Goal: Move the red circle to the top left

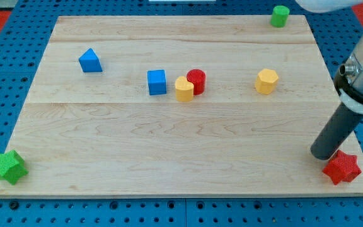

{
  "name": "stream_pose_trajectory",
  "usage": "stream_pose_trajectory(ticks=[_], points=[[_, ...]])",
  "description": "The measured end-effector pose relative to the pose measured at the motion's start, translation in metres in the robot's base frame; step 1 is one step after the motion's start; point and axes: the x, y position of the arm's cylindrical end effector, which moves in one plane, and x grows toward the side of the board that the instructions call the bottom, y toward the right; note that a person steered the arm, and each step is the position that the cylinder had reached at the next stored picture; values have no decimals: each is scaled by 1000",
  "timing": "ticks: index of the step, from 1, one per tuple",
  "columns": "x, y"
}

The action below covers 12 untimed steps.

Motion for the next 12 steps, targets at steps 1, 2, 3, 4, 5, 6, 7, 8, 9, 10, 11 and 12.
stream_pose_trajectory(ticks=[1, 2, 3, 4, 5, 6, 7, 8, 9, 10, 11, 12], points=[[-31, 0], [-70, -18], [-80, -100], [-95, -145], [-133, -140], [-161, -188], [-171, -236], [-172, -257], [-167, -262], [-154, -256], [-153, -286], [-130, -307]])
